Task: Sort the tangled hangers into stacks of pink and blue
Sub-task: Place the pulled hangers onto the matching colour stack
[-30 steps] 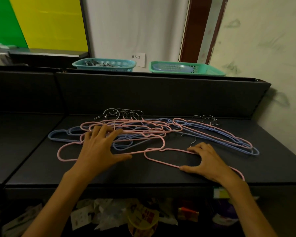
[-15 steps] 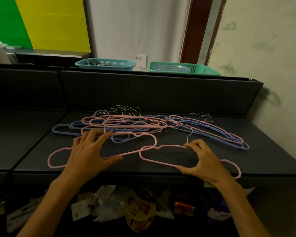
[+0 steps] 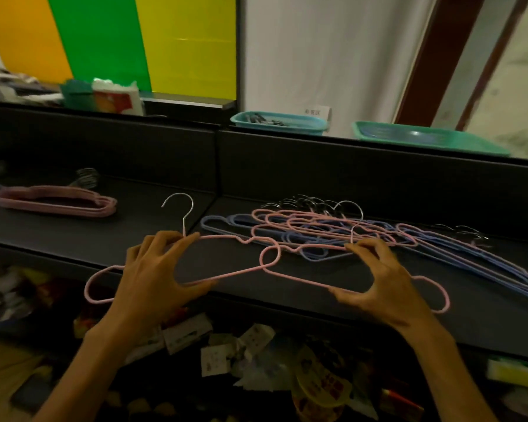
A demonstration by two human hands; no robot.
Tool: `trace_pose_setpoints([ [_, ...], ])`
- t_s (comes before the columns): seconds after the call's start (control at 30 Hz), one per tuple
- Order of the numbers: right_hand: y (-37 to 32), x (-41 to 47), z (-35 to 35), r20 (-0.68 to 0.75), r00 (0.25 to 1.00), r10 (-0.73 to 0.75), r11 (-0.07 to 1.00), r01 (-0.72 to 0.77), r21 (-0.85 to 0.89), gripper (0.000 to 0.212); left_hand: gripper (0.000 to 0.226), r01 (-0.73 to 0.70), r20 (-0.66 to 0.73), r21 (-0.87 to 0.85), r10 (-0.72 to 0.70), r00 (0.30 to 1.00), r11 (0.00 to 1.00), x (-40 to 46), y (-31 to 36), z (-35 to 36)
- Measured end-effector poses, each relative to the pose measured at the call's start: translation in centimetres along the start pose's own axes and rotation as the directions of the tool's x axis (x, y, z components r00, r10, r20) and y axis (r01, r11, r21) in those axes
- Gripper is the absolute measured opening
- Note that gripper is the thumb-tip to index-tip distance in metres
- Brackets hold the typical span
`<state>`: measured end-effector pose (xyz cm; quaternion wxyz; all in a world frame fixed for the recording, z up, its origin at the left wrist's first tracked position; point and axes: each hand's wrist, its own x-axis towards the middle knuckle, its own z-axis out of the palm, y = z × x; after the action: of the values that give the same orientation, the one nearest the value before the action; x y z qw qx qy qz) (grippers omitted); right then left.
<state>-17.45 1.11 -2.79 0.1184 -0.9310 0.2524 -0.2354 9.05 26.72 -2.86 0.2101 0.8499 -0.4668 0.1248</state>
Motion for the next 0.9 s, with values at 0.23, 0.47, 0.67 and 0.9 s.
trace_pose_setpoints([
  [0.23,-10.6,4.9,5.8,0.005,0.998,-0.061,0.998,0.061,0.014,0.088,0.095,0.049,-0.02,0.012,-0.049,0.999,0.999,-2.1,-11.7,-4.1],
  [0.47,-20.9,9.0,11.6,0.006,0.995,-0.103,0.994,0.103,0.023,0.087,0.094,0.092,-0.039,0.071,-0.09,0.995,0.993,-4.1,-22.7,-7.5],
  [0.67,-27.1,13.6,15.5,0.032,0.988,-0.151,0.988,0.151,0.023,0.089,0.093,0.149,-0.063,0.101,-0.143,0.988,0.984,-4.3,-30.4,-9.8],
  [0.9,-32.7,19.4,20.9,0.086,0.984,-0.153,0.988,0.15,0.047,0.083,0.092,0.185,-0.085,0.094,-0.177,0.981,0.978,-2.8,-38.0,-10.7],
])
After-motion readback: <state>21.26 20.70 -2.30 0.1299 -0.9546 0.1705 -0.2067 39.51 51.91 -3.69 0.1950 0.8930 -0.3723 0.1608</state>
